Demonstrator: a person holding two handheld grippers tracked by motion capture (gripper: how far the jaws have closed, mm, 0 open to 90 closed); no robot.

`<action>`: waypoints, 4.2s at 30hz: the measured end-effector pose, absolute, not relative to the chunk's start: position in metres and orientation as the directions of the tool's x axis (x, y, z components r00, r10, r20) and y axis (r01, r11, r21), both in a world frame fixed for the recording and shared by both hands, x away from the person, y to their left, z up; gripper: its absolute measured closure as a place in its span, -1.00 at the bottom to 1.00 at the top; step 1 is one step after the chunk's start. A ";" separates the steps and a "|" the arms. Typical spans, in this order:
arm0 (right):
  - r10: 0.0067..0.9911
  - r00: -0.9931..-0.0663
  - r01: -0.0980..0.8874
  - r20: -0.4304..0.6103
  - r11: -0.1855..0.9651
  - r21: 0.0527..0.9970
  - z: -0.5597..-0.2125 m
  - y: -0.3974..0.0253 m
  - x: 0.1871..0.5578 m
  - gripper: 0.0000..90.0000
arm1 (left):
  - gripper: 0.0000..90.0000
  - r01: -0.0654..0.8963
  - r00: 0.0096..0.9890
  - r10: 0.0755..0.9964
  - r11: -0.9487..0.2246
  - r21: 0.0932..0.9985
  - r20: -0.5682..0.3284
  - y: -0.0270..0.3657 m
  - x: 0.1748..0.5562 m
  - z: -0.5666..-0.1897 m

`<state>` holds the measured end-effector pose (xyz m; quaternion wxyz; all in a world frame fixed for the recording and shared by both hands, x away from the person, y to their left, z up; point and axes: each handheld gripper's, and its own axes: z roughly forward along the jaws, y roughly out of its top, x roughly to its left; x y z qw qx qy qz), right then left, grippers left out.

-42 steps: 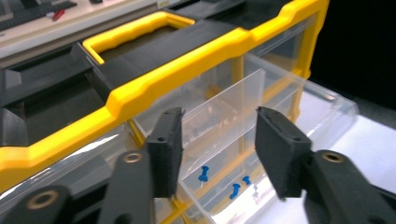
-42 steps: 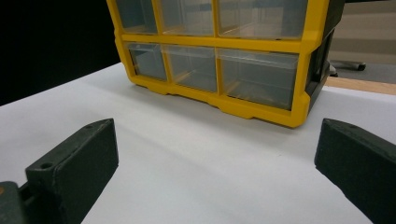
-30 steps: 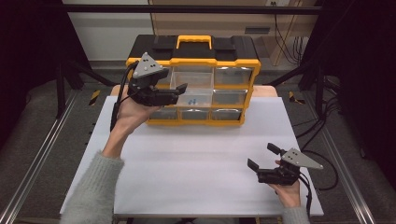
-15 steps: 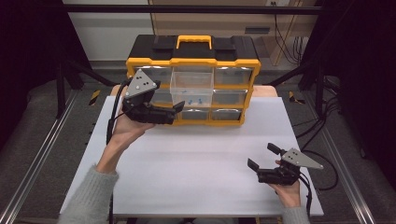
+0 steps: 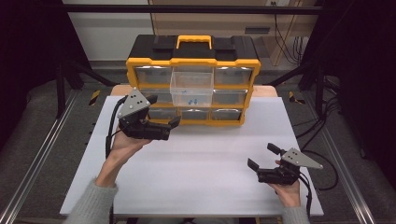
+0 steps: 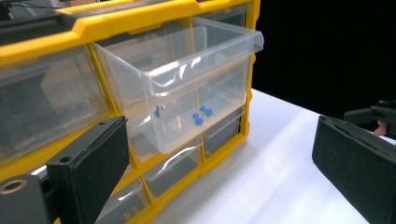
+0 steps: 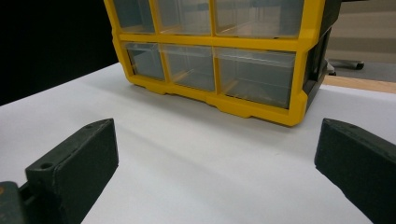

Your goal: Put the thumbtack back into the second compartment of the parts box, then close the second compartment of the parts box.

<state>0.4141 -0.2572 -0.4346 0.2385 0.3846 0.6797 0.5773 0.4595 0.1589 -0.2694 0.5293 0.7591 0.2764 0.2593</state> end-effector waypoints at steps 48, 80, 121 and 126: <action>0.797 -0.593 0.244 0.119 0.037 0.969 -0.435 -0.256 0.414 -0.99 | 0.97 0.134 0.686 0.712 -0.322 0.937 0.146 0.129 0.485 -0.290; 0.794 -0.594 0.246 0.129 0.027 0.969 -0.434 -0.256 0.413 -0.99 | 0.98 0.134 0.677 0.714 -0.355 0.925 0.177 0.116 0.514 -0.285; 0.794 -0.598 0.238 0.114 0.039 0.970 -0.435 -0.256 0.414 -0.99 | 0.98 0.163 0.640 0.741 -0.391 0.906 0.204 0.106 0.557 -0.277; 0.793 -0.597 0.238 0.118 0.035 0.971 -0.435 -0.256 0.414 -0.99 | 0.98 0.166 0.637 0.743 -0.392 0.905 0.205 0.105 0.562 -0.276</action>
